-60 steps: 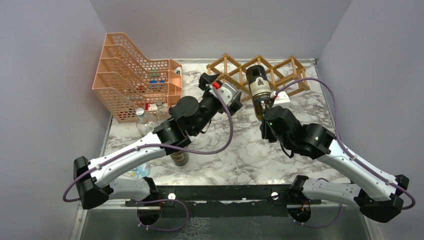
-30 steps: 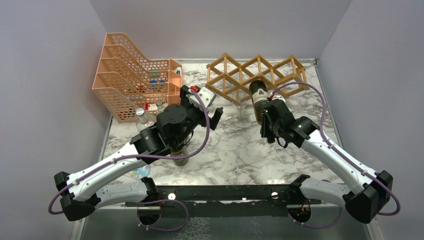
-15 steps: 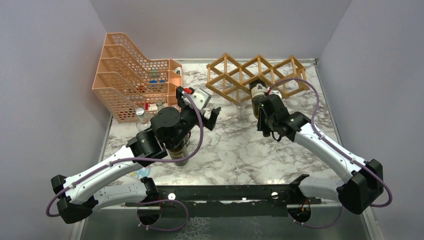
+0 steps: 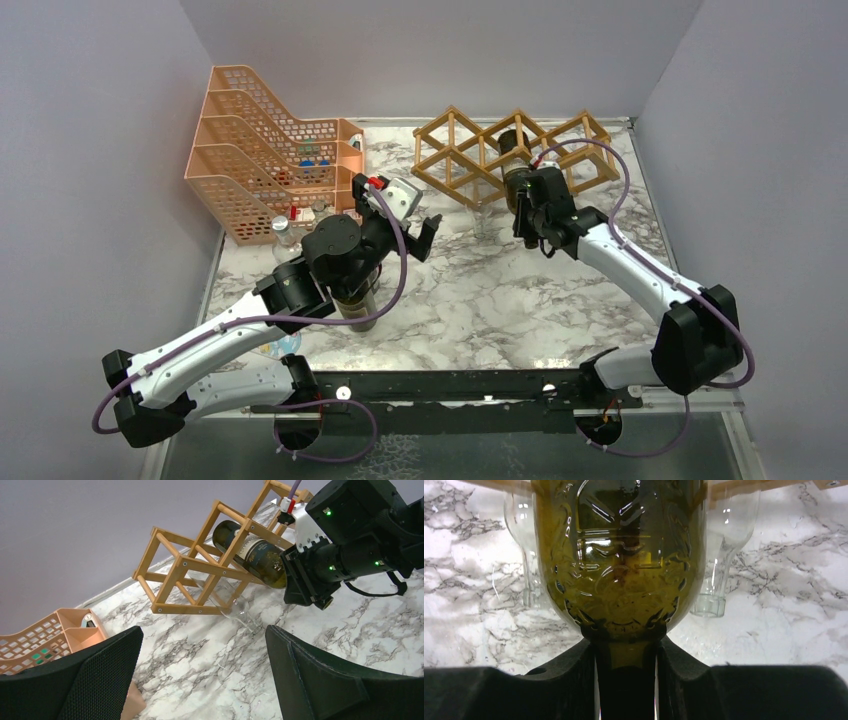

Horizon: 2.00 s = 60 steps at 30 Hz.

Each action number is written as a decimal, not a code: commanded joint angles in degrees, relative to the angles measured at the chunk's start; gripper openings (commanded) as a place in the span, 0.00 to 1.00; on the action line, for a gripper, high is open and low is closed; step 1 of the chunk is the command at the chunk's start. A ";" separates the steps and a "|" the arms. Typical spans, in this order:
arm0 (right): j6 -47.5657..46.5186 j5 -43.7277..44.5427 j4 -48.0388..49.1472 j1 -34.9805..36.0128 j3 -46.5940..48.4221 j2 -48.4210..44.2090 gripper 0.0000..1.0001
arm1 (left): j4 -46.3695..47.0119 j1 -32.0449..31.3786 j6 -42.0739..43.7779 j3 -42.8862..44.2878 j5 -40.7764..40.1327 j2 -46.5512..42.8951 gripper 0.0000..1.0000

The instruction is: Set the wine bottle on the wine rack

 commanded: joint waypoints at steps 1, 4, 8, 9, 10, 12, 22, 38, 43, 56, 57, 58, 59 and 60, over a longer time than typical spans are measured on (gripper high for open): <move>-1.71 -0.04 9.90 -3.25 3.93 1.13 0.01 | 2.08 0.34 0.11 -0.33 -0.88 -0.49 0.99; -1.98 -2.29 11.06 -4.88 4.23 2.47 0.01 | 2.18 0.31 0.20 -0.31 -0.93 -0.32 0.99; -2.79 -3.94 12.42 -5.96 5.23 4.17 0.01 | 2.44 0.32 0.28 -0.33 -0.82 -0.02 0.99; -3.01 -4.40 12.65 -6.31 5.70 4.71 0.03 | 2.47 0.31 0.29 -0.33 -0.74 0.11 0.99; -3.65 -4.89 12.78 -6.50 6.20 5.20 0.04 | 2.50 0.36 0.27 -0.29 -0.72 0.16 0.99; -4.81 -5.69 12.88 -6.81 7.17 6.33 0.06 | 2.43 0.31 0.29 -0.26 -0.64 0.29 0.99; -7.28 -10.16 11.87 -7.24 8.56 8.48 0.38 | 2.44 0.31 0.55 -0.15 -0.49 0.37 0.99; -5.47 -9.34 8.33 -7.29 7.85 1.74 0.68 | 2.23 0.31 0.42 0.65 0.13 0.79 0.99; -4.62 -9.70 4.55 -7.24 8.73 -3.39 0.66 | 0.83 0.31 0.87 2.06 0.52 0.46 0.99; -10.14 -35.74 4.38 -2.18 8.38 -11.72 0.61 | -2.51 0.31 2.70 8.70 -3.28 -4.86 0.99; -10.12 -36.10 5.71 -0.51 7.98 -12.11 0.61 | -2.60 0.31 2.81 9.11 -3.85 -5.05 0.99; -9.81 -36.56 7.28 1.23 7.62 -12.23 0.61 | -2.56 0.31 3.00 9.43 -4.34 -5.46 0.99; -9.39 -36.70 8.96 3.28 7.35 -12.10 0.61 | -2.22 0.31 3.23 9.63 -4.86 -5.76 0.99; -9.09 -36.56 10.84 5.42 7.19 -11.66 0.61 | -1.89 0.31 3.38 9.70 -5.52 -6.02 0.99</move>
